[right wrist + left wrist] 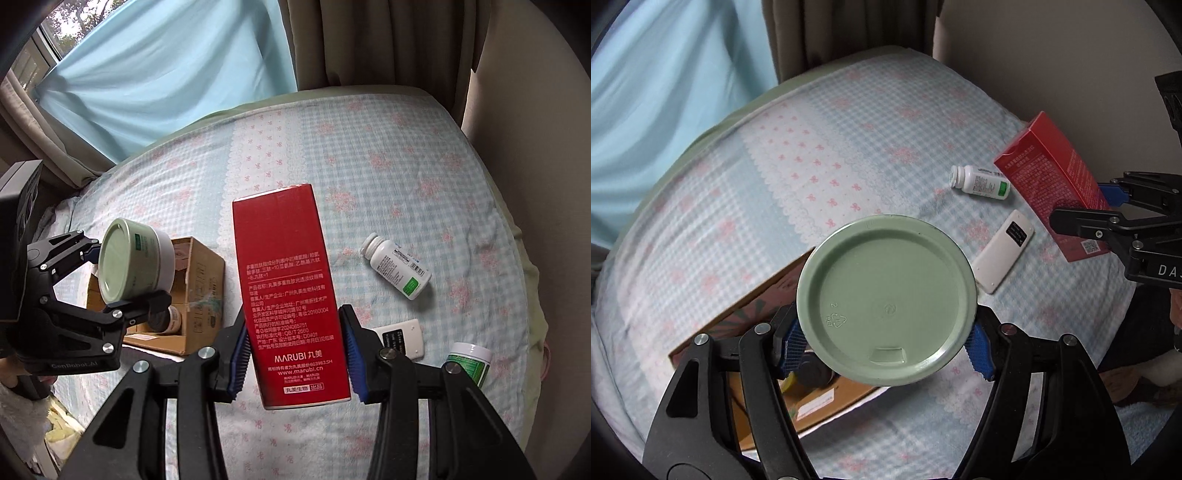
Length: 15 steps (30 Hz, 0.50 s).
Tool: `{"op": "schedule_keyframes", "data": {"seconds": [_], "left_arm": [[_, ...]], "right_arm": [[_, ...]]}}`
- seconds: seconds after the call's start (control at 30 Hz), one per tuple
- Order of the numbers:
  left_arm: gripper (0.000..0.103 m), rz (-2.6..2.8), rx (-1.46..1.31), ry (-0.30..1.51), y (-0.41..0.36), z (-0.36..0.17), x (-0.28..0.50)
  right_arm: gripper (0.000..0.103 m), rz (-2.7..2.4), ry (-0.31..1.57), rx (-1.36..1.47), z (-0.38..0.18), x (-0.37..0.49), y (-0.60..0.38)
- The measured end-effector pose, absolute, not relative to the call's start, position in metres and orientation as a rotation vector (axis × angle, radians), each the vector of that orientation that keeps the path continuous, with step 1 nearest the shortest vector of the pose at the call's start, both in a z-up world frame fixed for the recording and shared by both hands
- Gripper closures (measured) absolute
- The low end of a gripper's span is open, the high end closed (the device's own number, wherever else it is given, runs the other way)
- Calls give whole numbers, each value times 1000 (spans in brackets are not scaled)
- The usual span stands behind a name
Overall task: Organize rigid objects
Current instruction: 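Carry the green-lidded jar and red box into the cardboard box and release both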
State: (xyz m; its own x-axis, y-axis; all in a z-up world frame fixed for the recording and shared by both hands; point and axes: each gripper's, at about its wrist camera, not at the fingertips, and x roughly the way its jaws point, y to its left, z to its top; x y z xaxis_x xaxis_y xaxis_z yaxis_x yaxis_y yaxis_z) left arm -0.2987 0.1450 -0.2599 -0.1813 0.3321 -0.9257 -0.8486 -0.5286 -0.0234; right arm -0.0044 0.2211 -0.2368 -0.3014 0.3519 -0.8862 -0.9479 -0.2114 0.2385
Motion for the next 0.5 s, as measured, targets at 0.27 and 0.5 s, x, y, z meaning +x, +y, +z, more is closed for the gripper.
{"op": "schedule_keyframes", "data": {"seconds": [0.27,0.5], "left_arm": [[35,1941,-1333,535,38,-250,-314],[35,2031,-1391,498,-44,-259,-343]], "right_arm": [[62,1726,1052,-827,-208,-60,190],[62,1722,1062,-815,-207,-113,178]]}}
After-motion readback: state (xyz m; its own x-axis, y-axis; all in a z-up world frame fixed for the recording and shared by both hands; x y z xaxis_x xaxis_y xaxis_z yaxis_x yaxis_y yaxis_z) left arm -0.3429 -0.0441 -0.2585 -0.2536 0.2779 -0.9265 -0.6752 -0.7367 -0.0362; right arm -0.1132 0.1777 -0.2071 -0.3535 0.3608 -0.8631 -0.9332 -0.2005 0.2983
